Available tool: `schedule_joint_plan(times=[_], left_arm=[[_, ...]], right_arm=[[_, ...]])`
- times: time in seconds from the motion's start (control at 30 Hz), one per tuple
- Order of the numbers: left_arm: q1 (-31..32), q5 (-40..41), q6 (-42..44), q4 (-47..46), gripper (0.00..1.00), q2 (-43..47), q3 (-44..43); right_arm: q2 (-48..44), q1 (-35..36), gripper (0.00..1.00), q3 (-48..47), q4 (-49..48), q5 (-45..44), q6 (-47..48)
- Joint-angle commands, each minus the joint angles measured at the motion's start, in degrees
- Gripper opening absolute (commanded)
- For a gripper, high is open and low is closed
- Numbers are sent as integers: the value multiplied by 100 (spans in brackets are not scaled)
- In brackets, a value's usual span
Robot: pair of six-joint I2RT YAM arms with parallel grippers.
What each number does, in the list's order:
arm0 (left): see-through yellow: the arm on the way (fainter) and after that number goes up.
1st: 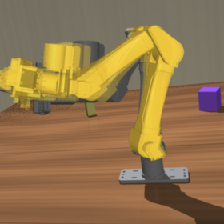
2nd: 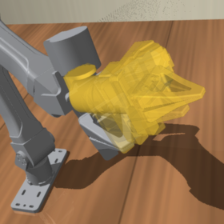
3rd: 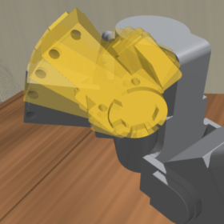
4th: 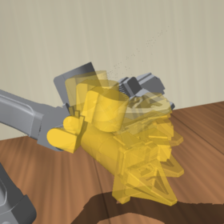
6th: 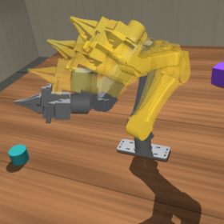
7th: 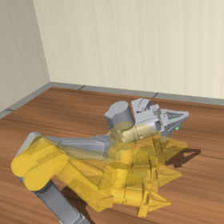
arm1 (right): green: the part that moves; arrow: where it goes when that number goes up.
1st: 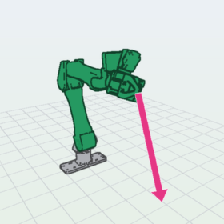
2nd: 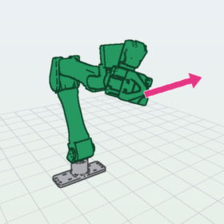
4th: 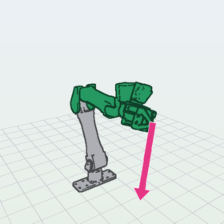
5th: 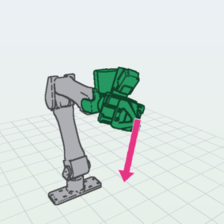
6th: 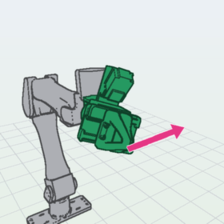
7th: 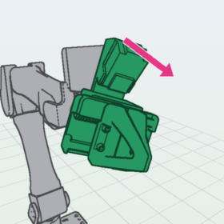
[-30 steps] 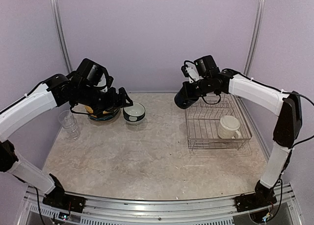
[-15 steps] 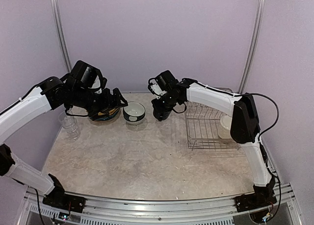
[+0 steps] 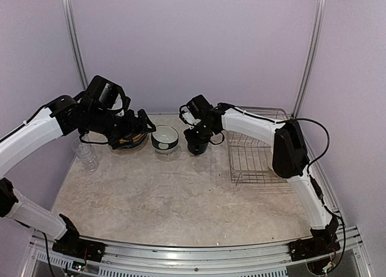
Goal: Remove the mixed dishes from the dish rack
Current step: Place the cup at the center of the board.
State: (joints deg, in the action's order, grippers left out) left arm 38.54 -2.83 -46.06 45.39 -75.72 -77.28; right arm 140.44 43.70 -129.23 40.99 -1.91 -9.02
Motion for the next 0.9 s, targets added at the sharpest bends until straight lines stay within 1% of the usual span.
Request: schedule_joint_plan(times=[0.0,0.17,0.2,0.27,0.33,0.43,0.7,0.87], left_arm=[[-40,-85,36,-91,95,-4,20],[-40,-88,19,-91,95,5,45],[-40,-86,18,-98,95,1,46],[-40,-118,18,-115,95,-29,29],[-38,-154,25,-133,95,-68,-1],[-40,-204,35,-160,95,-140,-37],[-49,-318,112,-206,95,-356,-145],[-97,-415,164,-250,95,-463,-188]], right_arm=[[189,36,14,-400,-17,19,-18],[-33,41,45,-475,83,0,-25],[-108,42,50,-475,100,-1,-18],[-296,41,57,-497,173,-11,-21],[-544,36,62,-489,288,-95,-21],[-1056,35,66,-249,461,-413,15],[-2925,-22,77,2016,288,-1538,-6],[-4037,-347,80,3482,326,-1966,-260]])
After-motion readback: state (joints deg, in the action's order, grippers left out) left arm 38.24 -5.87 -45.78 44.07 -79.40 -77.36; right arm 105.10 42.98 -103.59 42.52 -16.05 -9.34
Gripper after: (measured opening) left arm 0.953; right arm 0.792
